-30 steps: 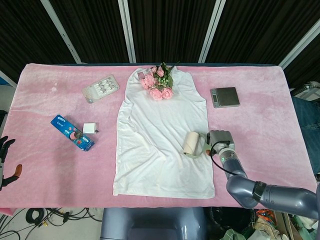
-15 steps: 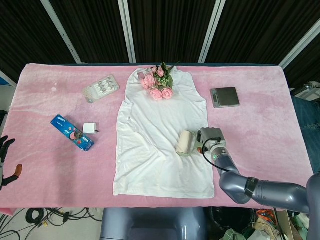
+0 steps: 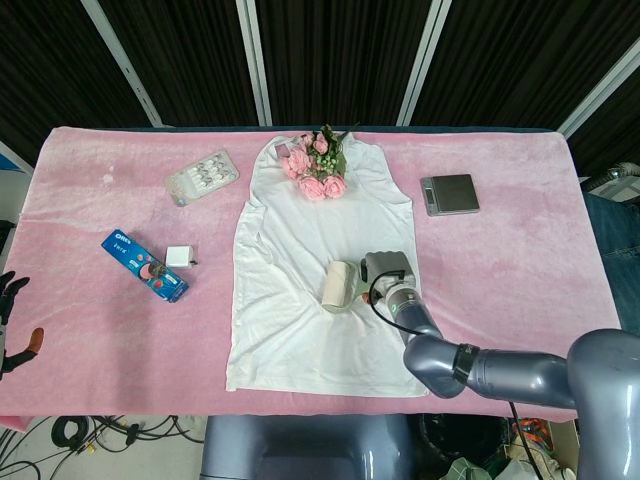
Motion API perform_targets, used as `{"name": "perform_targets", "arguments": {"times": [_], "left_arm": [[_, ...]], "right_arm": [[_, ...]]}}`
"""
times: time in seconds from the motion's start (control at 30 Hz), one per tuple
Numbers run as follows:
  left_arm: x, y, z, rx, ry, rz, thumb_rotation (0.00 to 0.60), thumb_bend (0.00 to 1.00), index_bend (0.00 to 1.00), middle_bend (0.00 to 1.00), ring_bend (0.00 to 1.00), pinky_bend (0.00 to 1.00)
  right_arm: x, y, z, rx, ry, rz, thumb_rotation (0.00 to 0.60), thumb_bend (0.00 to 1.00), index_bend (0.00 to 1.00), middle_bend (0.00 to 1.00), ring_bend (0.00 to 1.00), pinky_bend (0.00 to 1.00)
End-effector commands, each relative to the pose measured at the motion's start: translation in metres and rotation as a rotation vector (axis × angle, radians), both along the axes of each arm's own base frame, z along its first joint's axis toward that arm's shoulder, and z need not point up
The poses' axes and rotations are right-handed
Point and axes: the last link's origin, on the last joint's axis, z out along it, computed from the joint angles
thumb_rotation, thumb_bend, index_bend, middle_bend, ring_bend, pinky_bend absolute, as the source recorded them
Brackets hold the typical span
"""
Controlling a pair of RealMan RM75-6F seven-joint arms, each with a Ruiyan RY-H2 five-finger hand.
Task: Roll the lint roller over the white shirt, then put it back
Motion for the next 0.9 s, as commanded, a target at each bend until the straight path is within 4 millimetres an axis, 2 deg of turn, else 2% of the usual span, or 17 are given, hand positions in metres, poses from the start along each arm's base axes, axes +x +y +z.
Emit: {"name": "perform_targets", "arguments": {"times": [0.03,0.23,0.5,0.67,0.9], "left_arm": [[0.000,0.000,0.000,0.001,0.000,0.000,0.600,0.39,0.14,0.06,0.04,0.24],[0.000,0.001,0.000,-0.002,0.001,0.000,0.600,0.39,0.14,0.06,0.04,0.24],[0.000,0.001,0.001,0.000,0.001,0.001,0.600,0.39,0.14,0.06,0.04,0.24],[0.000,0.001,0.001,-0.002,0.003,0.001,0.600,0.39,0.14,0.06,0.04,0.24],[0.000,0.001,0.000,-0.003,0.006,0.000,0.600,0.39,0.14,0.06,0.04,0.24]], "right_arm": [[0.012,-0.003,-0.006,0.005,-0.013,0.011,0.600,0.51,0.68,0.57,0.56,0.44],[0.032,-0.002,-0.022,0.026,-0.039,0.023,0.600,0.51,0.69,0.57,0.57,0.44],[0.045,0.000,-0.035,0.048,-0.058,0.039,0.600,0.51,0.69,0.57,0.57,0.44],[0.041,-0.001,-0.033,0.045,-0.037,0.035,0.600,0.51,0.69,0.57,0.57,0.44],[0.027,-0.002,-0.020,0.020,0.010,0.029,0.600,0.52,0.69,0.57,0.57,0.44]]}}
